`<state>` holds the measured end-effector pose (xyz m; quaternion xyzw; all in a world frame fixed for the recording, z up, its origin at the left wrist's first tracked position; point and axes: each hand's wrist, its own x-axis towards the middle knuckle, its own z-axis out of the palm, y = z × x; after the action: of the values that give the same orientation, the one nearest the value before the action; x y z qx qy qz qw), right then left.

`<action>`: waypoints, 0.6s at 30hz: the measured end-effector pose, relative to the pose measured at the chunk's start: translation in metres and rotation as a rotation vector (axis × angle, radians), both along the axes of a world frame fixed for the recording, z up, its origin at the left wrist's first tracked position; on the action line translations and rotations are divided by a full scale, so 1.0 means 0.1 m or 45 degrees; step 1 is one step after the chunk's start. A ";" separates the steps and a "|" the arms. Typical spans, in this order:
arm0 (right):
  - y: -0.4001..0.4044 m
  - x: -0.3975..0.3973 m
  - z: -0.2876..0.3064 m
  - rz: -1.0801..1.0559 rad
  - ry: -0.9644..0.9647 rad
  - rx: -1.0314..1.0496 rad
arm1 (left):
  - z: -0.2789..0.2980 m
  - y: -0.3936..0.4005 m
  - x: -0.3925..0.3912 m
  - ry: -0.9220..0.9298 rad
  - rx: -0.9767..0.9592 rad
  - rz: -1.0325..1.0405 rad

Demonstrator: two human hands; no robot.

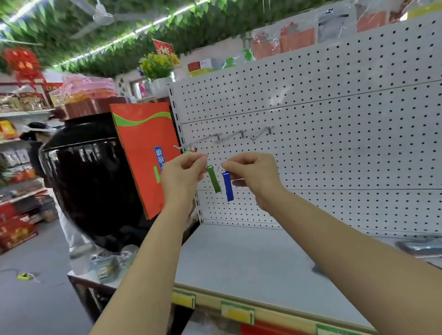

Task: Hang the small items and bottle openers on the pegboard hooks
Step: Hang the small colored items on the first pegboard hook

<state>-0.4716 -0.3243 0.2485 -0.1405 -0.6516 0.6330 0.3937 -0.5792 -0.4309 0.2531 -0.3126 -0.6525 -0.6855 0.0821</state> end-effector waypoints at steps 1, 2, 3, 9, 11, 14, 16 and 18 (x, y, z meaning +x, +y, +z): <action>-0.04 -0.10 0.01 -0.009 0.004 -0.008 | 0.03 -0.03 -0.11 0.001 -0.002 -0.007; -0.08 -0.19 0.03 -0.015 0.005 -0.011 | 0.05 -0.06 -0.22 0.003 -0.005 -0.012; -0.12 -0.29 0.04 -0.020 0.003 -0.011 | 0.08 -0.09 -0.35 0.012 -0.006 -0.013; -0.32 -0.76 0.08 -0.082 0.027 0.020 | 0.27 -0.19 -1.00 0.066 -0.024 0.002; -0.35 -0.87 0.10 -0.101 0.034 0.022 | 0.31 -0.16 -1.15 0.059 -0.023 -0.025; -0.36 -1.03 0.11 -0.147 0.030 0.019 | 0.32 -0.10 -1.36 0.040 -0.058 -0.061; -0.38 -1.12 0.11 -0.166 0.033 0.007 | 0.32 -0.04 -1.49 0.010 -0.068 -0.073; -0.39 -1.20 0.11 -0.177 0.032 0.006 | 0.32 0.01 -1.60 -0.016 -0.060 -0.082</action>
<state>-0.5917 -0.3632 0.2594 -0.1765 -0.6370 0.6043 0.4450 -0.7391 -0.4299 0.2853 -0.3310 -0.6586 -0.6740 0.0487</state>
